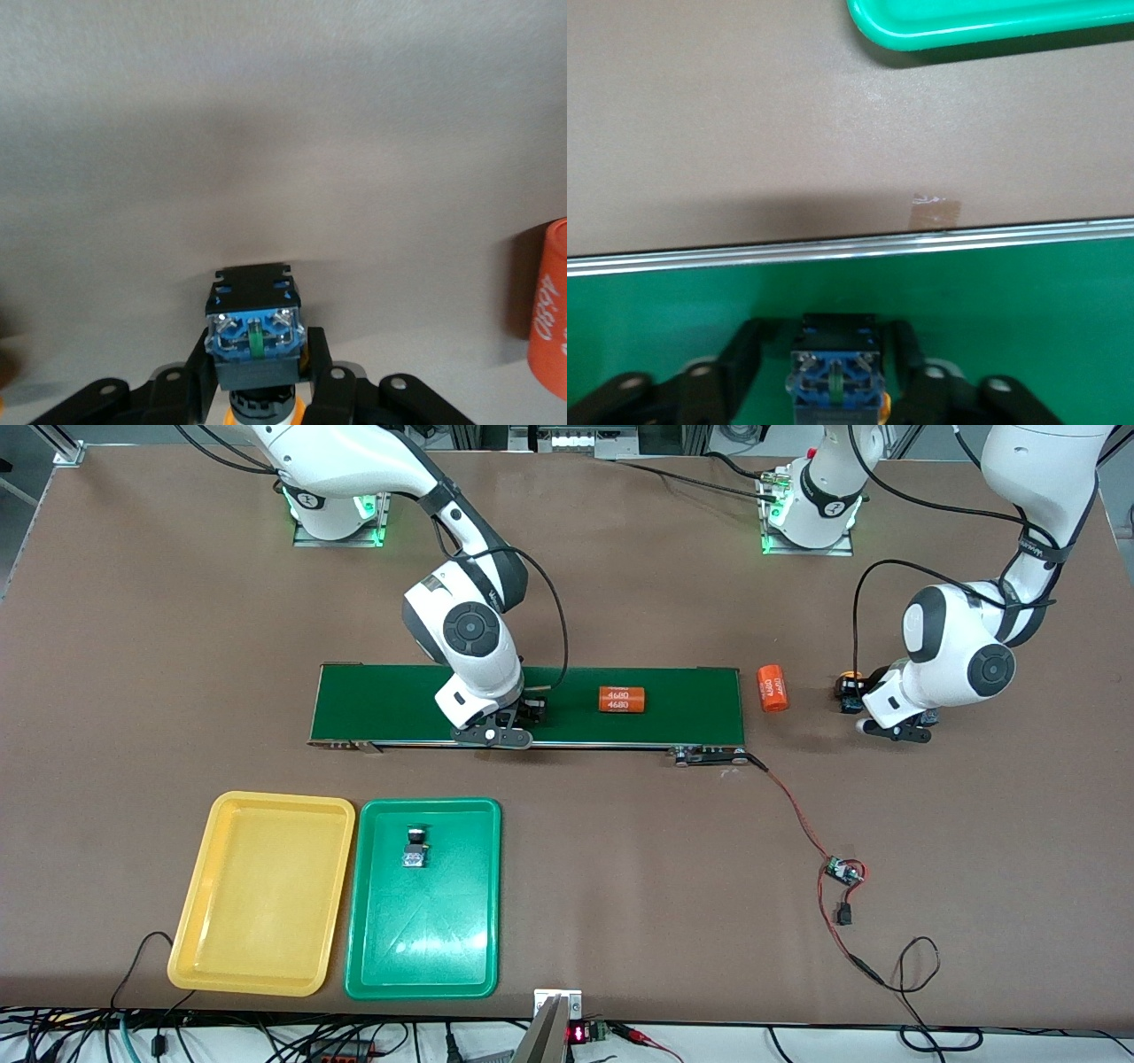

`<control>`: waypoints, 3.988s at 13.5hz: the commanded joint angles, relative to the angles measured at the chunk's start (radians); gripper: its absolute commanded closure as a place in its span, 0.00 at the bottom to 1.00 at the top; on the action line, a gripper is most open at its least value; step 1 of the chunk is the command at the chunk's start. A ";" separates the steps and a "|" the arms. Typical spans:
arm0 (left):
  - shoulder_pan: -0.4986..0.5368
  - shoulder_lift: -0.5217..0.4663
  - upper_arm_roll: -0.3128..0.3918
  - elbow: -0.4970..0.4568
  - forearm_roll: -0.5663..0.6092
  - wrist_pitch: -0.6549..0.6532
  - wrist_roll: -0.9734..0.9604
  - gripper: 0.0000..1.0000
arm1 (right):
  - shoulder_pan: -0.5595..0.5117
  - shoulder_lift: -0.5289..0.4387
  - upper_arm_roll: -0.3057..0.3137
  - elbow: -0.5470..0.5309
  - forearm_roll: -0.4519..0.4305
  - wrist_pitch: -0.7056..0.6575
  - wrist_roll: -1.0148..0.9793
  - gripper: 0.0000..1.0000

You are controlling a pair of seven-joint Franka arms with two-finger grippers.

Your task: Sort buttons by color to trays

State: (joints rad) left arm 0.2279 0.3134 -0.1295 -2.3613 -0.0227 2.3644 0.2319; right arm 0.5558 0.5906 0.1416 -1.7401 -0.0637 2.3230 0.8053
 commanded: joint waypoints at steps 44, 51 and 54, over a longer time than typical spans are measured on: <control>0.143 0.065 -0.013 0.352 0.161 -0.290 -0.126 0.00 | -0.206 0.304 -0.066 0.372 -0.053 0.329 -0.328 0.12; 0.240 0.096 -0.010 0.277 0.159 -0.208 -0.014 0.00 | -0.211 0.236 -0.066 0.344 -0.053 0.210 -0.331 0.05; 0.263 0.095 -0.010 0.219 0.159 -0.177 -0.010 0.00 | -0.208 0.157 -0.063 0.309 -0.044 0.083 -0.315 0.00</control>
State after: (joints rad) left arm 0.4696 0.4189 -0.1305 -2.0985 0.1185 2.1521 0.2006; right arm 0.3469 0.8223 0.0771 -1.3835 -0.1075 2.4791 0.4847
